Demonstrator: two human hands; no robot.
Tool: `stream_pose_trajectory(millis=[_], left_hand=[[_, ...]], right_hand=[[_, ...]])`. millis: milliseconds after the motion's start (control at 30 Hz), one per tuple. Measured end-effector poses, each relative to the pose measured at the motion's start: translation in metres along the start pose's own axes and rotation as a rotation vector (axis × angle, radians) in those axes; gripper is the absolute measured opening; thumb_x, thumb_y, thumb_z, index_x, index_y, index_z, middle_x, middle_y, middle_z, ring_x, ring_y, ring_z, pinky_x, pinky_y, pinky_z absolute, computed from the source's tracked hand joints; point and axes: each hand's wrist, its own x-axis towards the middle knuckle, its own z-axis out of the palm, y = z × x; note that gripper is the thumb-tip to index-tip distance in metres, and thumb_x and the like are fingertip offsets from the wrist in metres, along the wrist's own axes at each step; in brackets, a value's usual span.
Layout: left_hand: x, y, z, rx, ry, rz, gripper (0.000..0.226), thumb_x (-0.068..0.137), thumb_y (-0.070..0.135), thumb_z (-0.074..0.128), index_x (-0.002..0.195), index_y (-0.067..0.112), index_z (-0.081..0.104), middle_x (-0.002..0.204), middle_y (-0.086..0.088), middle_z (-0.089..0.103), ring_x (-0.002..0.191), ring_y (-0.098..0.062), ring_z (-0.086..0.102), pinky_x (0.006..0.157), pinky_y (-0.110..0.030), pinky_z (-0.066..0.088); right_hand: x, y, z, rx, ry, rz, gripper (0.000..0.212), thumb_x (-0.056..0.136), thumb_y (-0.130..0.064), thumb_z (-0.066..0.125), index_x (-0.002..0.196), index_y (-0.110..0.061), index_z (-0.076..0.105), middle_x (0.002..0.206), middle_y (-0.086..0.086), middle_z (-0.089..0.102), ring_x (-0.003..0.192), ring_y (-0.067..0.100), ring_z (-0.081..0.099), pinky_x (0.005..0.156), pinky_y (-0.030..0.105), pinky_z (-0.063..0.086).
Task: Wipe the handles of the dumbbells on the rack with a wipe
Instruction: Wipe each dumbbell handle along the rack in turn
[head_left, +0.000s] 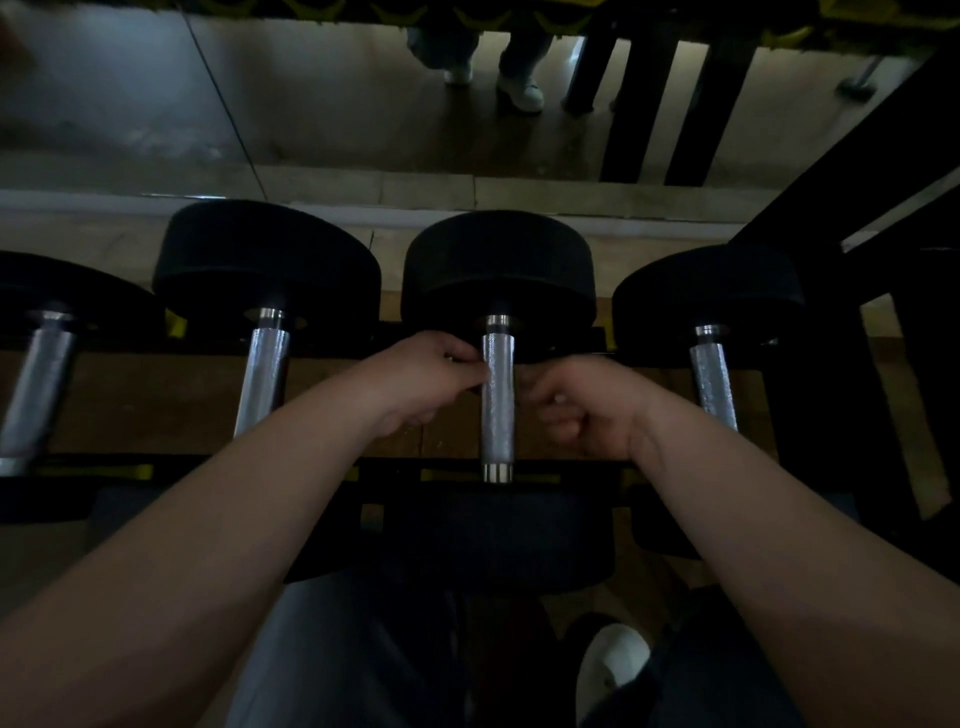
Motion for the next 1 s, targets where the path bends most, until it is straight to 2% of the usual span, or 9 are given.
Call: stream_pose_trajectory(millis=[100, 200, 267, 367, 500, 700, 800, 867, 1000], left_hand=[[0.001, 0.001, -0.003, 0.035, 0.017, 0.026, 0.032, 0.093, 0.038, 0.066, 0.122, 0.026, 0.063, 0.097, 0.0, 0.063, 0.079, -0.017, 0.058, 0.055, -0.022, 0.04], [0.003, 0.003, -0.005, 0.06, 0.052, 0.038, 0.032, 0.092, 0.041, 0.066, 0.12, 0.026, 0.066, 0.093, 0.003, 0.062, 0.067, -0.01, 0.053, 0.048, -0.02, 0.038], [0.004, 0.003, -0.005, 0.059, 0.054, 0.035, 0.034, 0.092, 0.041, 0.065, 0.122, 0.025, 0.066, 0.092, 0.002, 0.062, 0.073, -0.01, 0.055, 0.051, -0.021, 0.039], [0.005, 0.001, -0.004, 0.065, 0.046, 0.042, 0.033, 0.093, 0.042, 0.063, 0.122, 0.026, 0.065, 0.096, -0.001, 0.064, 0.081, -0.013, 0.058, 0.056, -0.023, 0.042], [0.005, 0.001, -0.004, 0.067, 0.035, 0.042, 0.031, 0.093, 0.042, 0.063, 0.12, 0.026, 0.065, 0.102, -0.005, 0.066, 0.085, -0.017, 0.059, 0.062, -0.025, 0.043], [0.004, 0.002, -0.003, 0.078, 0.035, 0.041, 0.027, 0.095, 0.039, 0.061, 0.119, 0.027, 0.065, 0.086, 0.001, 0.061, 0.07, -0.013, 0.053, 0.048, -0.021, 0.037], [0.003, 0.002, -0.004, 0.07, 0.03, 0.039, 0.032, 0.095, 0.042, 0.061, 0.123, 0.027, 0.064, 0.096, 0.002, 0.062, 0.083, -0.017, 0.058, 0.057, -0.024, 0.041], [0.003, 0.002, -0.004, 0.074, 0.023, 0.039, 0.035, 0.094, 0.044, 0.061, 0.124, 0.026, 0.064, 0.097, 0.002, 0.062, 0.087, -0.02, 0.059, 0.059, -0.025, 0.041], [0.003, 0.001, -0.003, 0.068, 0.033, 0.036, 0.033, 0.094, 0.043, 0.062, 0.123, 0.025, 0.065, 0.09, 0.001, 0.06, 0.081, -0.017, 0.056, 0.054, -0.022, 0.039]], right_hand=[[0.012, -0.006, -0.001, 0.124, 0.051, -0.13, 0.031, 0.092, 0.007, 0.04, 0.091, -0.015, 0.062, 0.067, -0.005, 0.044, 0.04, 0.004, 0.022, 0.036, 0.017, 0.02], [0.011, 0.005, -0.003, -0.262, 0.021, 0.051, 0.02, 0.085, 0.007, 0.044, 0.081, 0.009, 0.063, 0.055, -0.003, 0.032, 0.035, 0.006, 0.02, 0.034, 0.016, 0.018], [0.008, 0.015, -0.001, -0.545, -0.025, 0.185, 0.029, 0.085, 0.006, 0.044, 0.059, -0.004, 0.051, 0.045, -0.002, 0.027, 0.034, 0.008, 0.02, 0.035, 0.016, 0.016], [0.013, 0.012, 0.003, -0.311, 0.012, 0.109, 0.025, 0.085, 0.007, 0.04, 0.064, -0.008, 0.044, 0.042, -0.003, 0.026, 0.031, 0.008, 0.018, 0.034, 0.016, 0.018], [0.019, -0.001, -0.004, 0.104, 0.07, -0.16, 0.03, 0.08, 0.009, 0.038, 0.094, -0.008, 0.059, 0.064, -0.004, 0.047, 0.035, 0.005, 0.019, 0.034, 0.018, 0.021], [-0.004, 0.017, 0.0, -0.589, -0.027, 0.123, 0.021, 0.082, 0.004, 0.047, 0.069, -0.012, 0.048, 0.048, -0.001, 0.035, 0.034, 0.008, 0.024, 0.035, 0.018, 0.02], [0.001, 0.01, 0.007, -0.283, 0.095, -0.016, 0.019, 0.09, -0.002, 0.052, 0.074, -0.01, 0.059, 0.042, -0.006, 0.038, 0.033, 0.007, 0.026, 0.034, 0.018, 0.023], [0.007, 0.005, 0.008, -0.108, 0.205, -0.218, 0.014, 0.095, -0.01, 0.056, 0.094, -0.01, 0.07, 0.057, -0.004, 0.052, 0.04, 0.007, 0.036, 0.036, 0.02, 0.028], [-0.007, 0.011, 0.002, -0.407, 0.297, -0.325, 0.014, 0.096, -0.028, 0.067, 0.102, -0.024, 0.079, 0.076, -0.007, 0.071, 0.056, 0.009, 0.056, 0.039, 0.02, 0.038]])
